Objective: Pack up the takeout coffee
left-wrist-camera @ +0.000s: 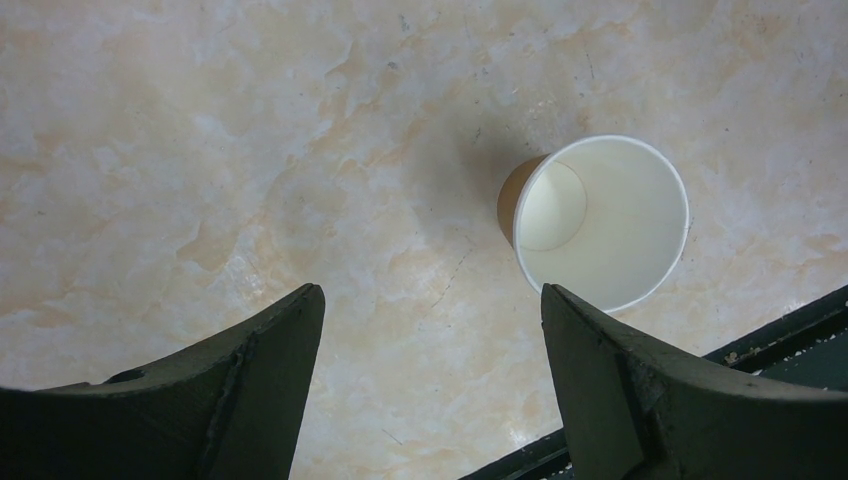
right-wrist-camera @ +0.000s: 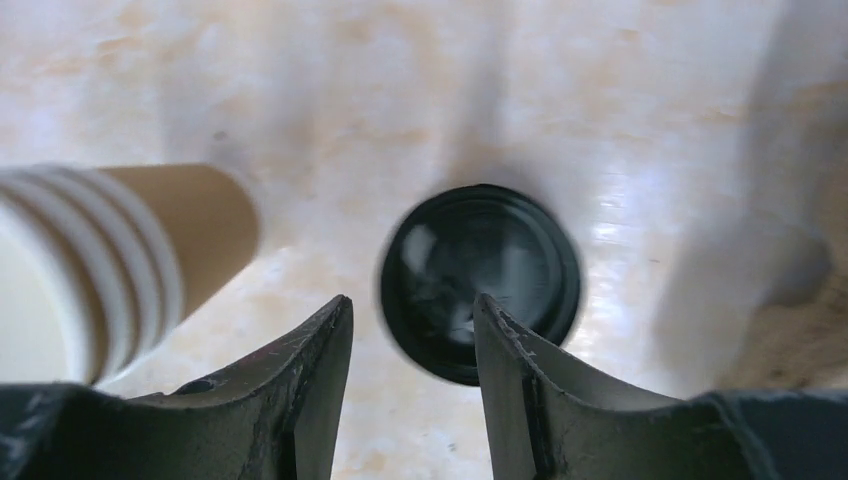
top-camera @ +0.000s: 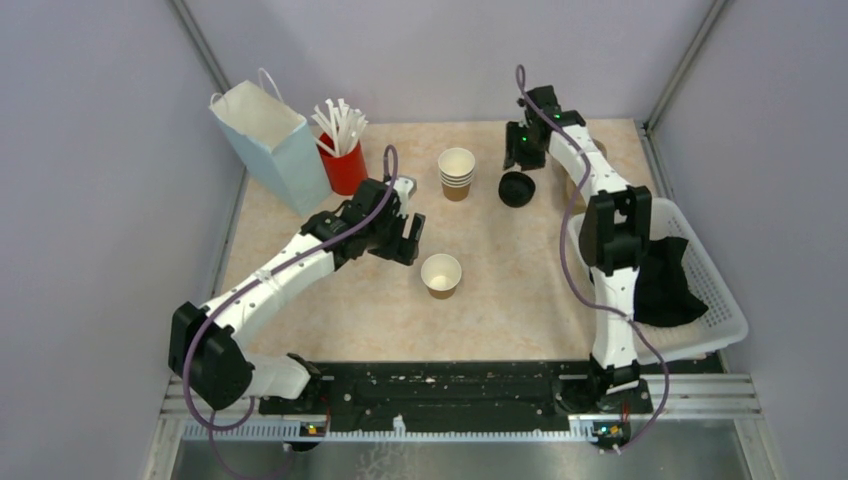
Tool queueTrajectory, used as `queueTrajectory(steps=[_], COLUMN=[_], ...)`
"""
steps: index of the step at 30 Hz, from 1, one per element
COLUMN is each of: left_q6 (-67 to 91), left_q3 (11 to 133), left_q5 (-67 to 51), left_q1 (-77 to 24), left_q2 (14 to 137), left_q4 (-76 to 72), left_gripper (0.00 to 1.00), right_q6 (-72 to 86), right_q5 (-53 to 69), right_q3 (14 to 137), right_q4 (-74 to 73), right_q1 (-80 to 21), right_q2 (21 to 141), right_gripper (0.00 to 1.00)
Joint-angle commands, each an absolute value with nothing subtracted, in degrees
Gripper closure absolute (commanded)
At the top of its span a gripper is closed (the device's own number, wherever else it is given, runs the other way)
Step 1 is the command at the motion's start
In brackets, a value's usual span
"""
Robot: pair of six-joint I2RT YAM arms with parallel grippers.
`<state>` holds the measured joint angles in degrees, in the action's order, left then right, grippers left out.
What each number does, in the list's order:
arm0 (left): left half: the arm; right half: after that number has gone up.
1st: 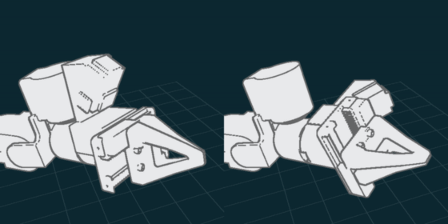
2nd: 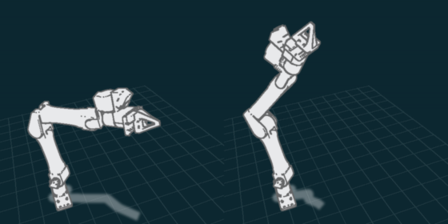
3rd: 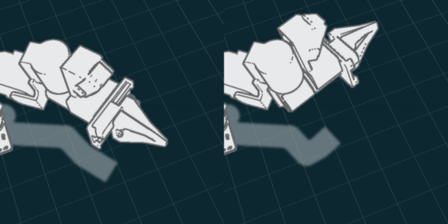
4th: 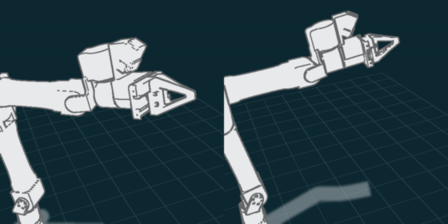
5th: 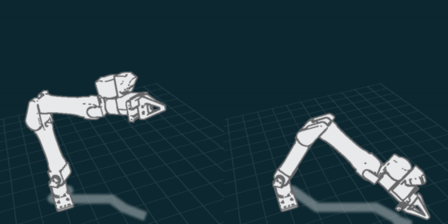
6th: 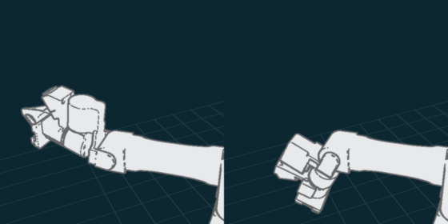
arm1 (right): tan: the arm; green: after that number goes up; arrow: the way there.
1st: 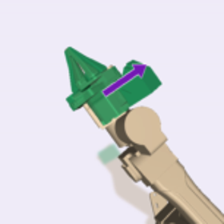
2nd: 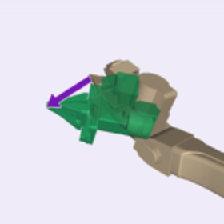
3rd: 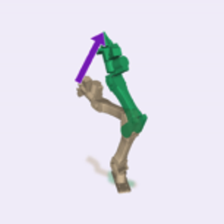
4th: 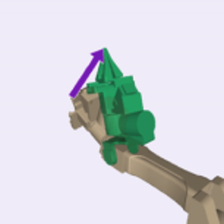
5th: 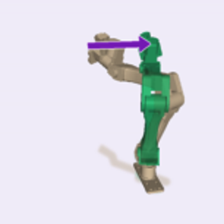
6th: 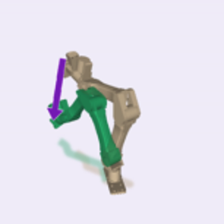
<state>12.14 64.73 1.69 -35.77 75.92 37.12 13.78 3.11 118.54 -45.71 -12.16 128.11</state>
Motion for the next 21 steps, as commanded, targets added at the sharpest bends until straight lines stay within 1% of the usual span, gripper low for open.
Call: queueTrajectory(steps=[1, 6, 9, 12, 21], left_q6=[11.10, 11.01, 11.07, 11.16, 11.17], left_q3=[67.22, 67.10, 67.14, 66.98, 66.91], left_q5=[1.06, 1.40, 1.32, 1.59, 1.75], left_q1=[-35.57, -35.59, -35.54, -35.53, -35.47], left_q2=[76.11, 76.06, 76.05, 75.87, 75.90], left_q4=[35.82, 36.01, 36.03, 36.12, 36.16], left_gripper=[0.14, 0.13, 0.13, 0.13, 0.13], right_q6=[10.26, 10.85, 10.81, 11.26, 13.72], right_q5=[7.29, 9.93, 10.10, 10.95, 15.12], right_q3=[124.97, 126.53, 128.91, 128.26, 125.22], right_q4=[-48.62, -47.83, -49.84, -49.52, -47.47], right_q1=[-14.00, -14.07, -14.11, -14.07, -13.45], right_q2=[129.95, 132.20, 134.51, 134.69, 134.38], right_gripper=[0.52, 0.53, 0.57, 0.62, 0.71])
